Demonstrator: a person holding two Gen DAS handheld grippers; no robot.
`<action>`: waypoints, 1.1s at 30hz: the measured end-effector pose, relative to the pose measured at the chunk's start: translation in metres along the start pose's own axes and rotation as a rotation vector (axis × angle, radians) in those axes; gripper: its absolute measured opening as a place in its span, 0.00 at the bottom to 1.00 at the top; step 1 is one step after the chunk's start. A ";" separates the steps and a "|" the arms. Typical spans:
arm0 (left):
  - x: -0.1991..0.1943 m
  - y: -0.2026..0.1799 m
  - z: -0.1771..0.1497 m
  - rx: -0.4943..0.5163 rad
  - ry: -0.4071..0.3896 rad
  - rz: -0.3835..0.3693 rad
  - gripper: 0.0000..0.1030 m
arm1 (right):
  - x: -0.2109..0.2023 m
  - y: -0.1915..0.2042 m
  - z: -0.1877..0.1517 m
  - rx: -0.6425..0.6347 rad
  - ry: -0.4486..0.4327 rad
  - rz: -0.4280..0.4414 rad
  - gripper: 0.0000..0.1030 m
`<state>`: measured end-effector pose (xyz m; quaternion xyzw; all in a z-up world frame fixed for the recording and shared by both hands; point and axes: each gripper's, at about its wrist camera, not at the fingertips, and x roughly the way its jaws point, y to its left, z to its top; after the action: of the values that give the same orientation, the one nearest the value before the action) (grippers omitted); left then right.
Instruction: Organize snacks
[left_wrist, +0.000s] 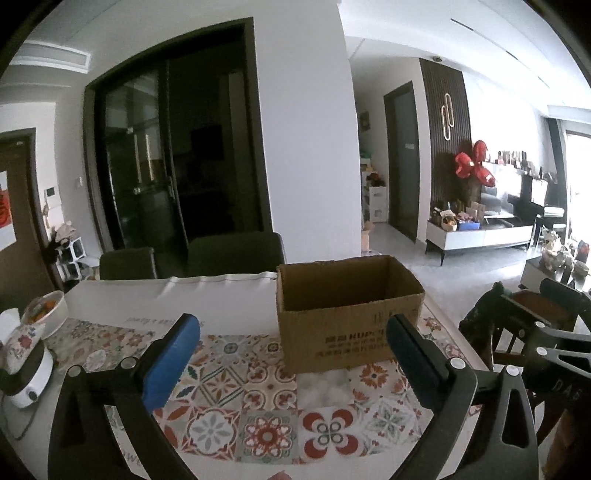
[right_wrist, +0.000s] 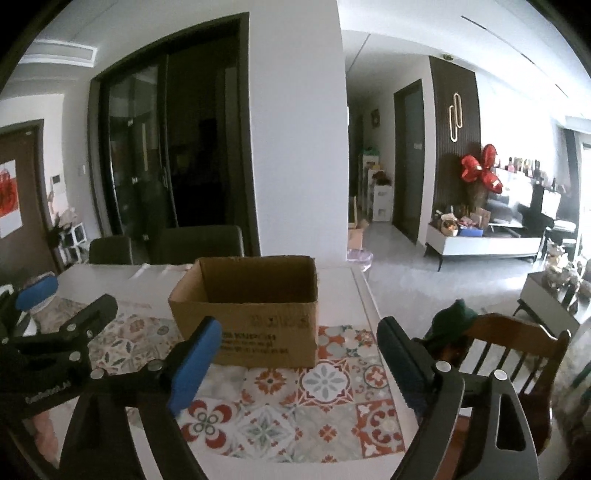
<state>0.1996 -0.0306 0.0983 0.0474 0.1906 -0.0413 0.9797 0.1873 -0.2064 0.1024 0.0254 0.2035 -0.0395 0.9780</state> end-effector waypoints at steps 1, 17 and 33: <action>-0.005 0.000 -0.002 -0.003 -0.001 -0.001 1.00 | -0.004 0.000 -0.002 -0.002 -0.002 0.002 0.86; -0.052 0.006 -0.029 -0.018 -0.018 -0.003 1.00 | -0.050 0.011 -0.032 0.006 -0.025 0.027 0.89; -0.078 0.003 -0.045 -0.003 -0.024 -0.015 1.00 | -0.068 0.011 -0.049 0.004 -0.023 0.030 0.89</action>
<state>0.1110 -0.0174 0.0864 0.0440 0.1792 -0.0490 0.9816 0.1069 -0.1879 0.0849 0.0300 0.1917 -0.0255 0.9807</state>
